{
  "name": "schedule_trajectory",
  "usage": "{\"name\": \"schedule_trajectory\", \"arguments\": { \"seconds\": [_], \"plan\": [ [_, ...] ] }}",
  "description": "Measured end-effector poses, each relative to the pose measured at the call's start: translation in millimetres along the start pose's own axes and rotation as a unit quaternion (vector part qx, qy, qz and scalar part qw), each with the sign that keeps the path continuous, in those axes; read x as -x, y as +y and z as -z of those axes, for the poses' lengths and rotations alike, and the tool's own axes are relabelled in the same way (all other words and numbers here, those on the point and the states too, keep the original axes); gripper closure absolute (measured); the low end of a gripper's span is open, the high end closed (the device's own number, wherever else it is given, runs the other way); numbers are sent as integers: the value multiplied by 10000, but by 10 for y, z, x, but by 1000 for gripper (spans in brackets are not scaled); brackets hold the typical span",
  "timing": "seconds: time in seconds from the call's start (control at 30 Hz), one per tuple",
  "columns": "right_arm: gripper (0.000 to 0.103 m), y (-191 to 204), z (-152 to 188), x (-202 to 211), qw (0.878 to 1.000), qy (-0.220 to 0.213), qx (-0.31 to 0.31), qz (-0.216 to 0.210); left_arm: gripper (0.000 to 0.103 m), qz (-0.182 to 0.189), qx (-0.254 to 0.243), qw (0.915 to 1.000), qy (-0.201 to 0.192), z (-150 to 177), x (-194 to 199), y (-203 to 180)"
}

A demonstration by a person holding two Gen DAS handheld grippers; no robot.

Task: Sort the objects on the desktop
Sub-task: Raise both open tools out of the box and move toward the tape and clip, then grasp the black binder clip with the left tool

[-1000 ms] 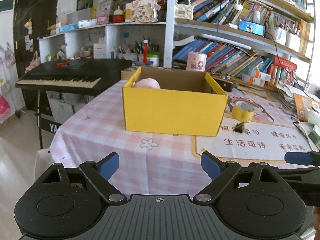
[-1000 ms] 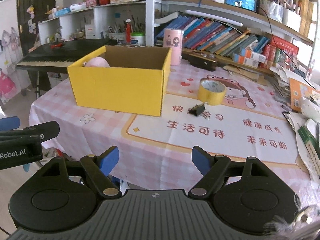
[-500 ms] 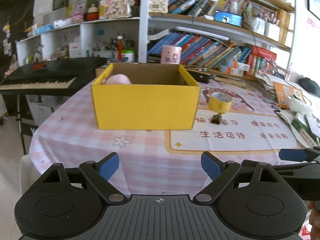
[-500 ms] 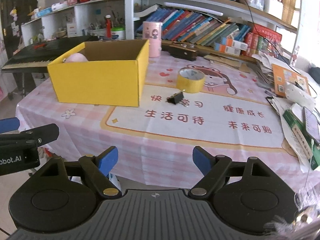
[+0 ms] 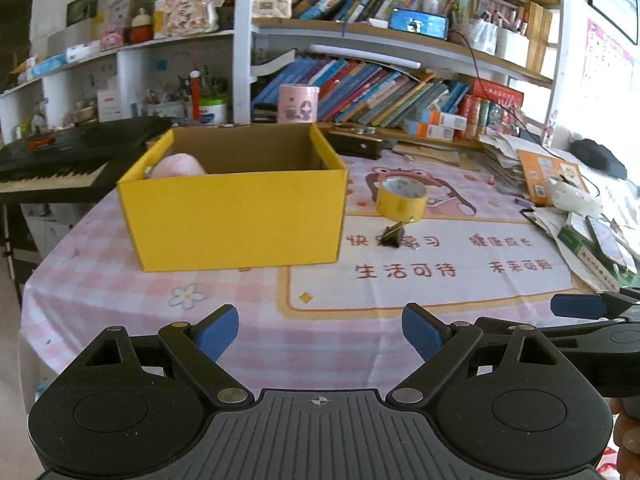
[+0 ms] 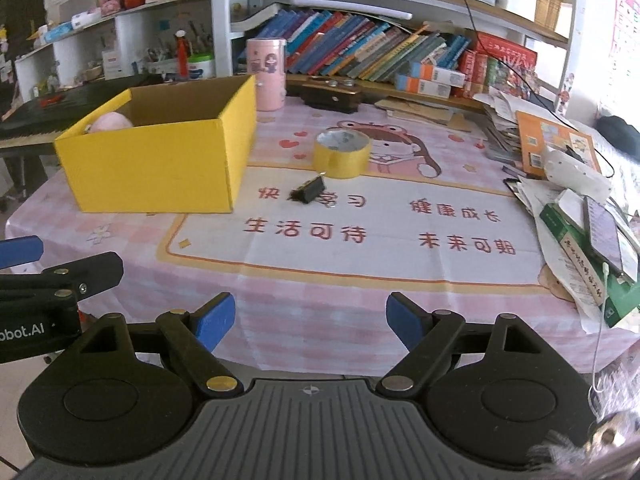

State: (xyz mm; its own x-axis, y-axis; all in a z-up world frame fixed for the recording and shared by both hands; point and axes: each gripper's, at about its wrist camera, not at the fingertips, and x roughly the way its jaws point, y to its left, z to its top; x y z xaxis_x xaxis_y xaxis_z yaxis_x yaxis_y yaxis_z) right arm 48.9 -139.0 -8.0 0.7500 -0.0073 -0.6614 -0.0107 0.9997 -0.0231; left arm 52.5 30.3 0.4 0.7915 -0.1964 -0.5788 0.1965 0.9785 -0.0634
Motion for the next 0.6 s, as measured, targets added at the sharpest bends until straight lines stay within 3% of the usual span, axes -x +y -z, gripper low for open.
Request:
{"name": "schedule_trajectory", "arguments": {
  "seconds": [0.6],
  "plan": [
    [21,-509,-237,-281,9994,151,-113,278,12,304,-120,9994,120,-263,-455,-427]
  ]
}}
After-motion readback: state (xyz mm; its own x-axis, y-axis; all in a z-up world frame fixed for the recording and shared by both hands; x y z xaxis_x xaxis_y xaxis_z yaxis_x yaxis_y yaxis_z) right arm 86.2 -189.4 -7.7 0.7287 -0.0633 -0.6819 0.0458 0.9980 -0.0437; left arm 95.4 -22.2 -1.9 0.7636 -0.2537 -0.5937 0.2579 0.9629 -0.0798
